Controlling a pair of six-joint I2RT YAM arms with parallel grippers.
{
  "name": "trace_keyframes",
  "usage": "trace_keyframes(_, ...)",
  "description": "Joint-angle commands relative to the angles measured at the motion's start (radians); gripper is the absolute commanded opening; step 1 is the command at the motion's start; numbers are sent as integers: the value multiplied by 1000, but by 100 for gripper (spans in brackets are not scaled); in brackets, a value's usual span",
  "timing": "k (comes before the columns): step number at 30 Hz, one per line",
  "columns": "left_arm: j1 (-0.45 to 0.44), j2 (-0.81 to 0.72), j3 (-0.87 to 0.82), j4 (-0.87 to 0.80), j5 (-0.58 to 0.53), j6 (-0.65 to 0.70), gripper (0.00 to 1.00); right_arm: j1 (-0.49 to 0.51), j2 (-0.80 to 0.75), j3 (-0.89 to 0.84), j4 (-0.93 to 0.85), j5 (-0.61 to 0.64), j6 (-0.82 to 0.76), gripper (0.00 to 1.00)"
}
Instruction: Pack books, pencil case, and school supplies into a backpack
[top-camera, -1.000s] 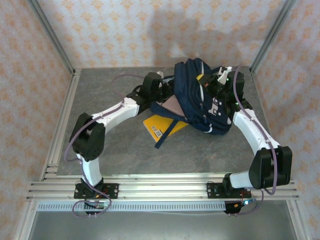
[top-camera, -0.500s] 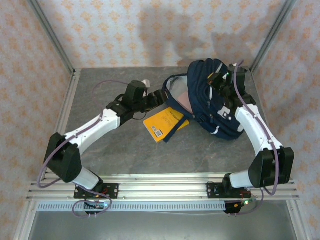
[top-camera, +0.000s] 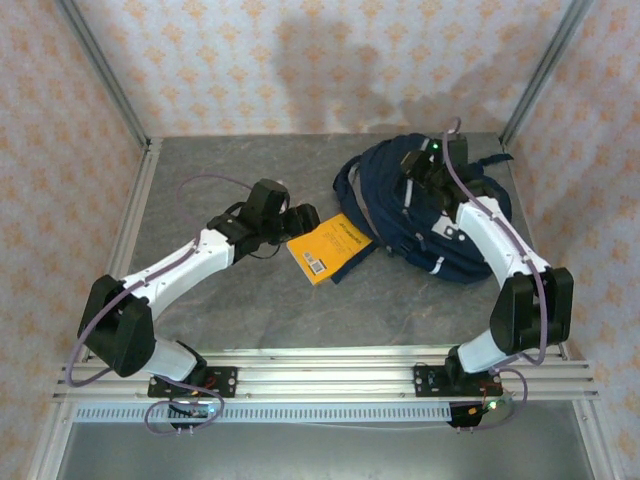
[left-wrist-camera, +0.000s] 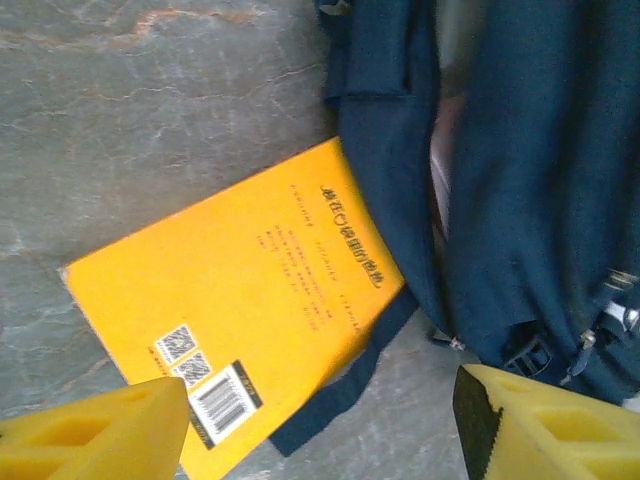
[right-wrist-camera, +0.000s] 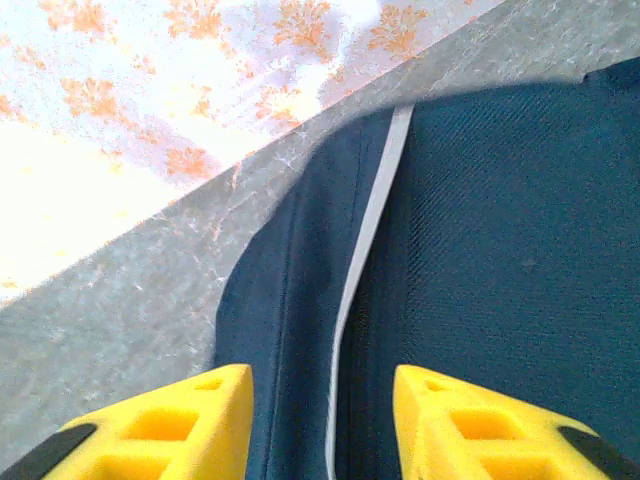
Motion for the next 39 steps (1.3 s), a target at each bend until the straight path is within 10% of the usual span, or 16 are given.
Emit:
trace_keyframes(1, 9, 82, 86, -81, -59, 81, 71, 71, -80, 25, -61, 157, -95, 42)
trace_keyframes(20, 69, 743, 691, -287, 25, 257, 60, 343, -55, -342, 23, -83, 65, 0)
trace_keyframes(39, 39, 620, 321, -100, 217, 150, 56, 348, 263, -161, -110, -23, 94, 7)
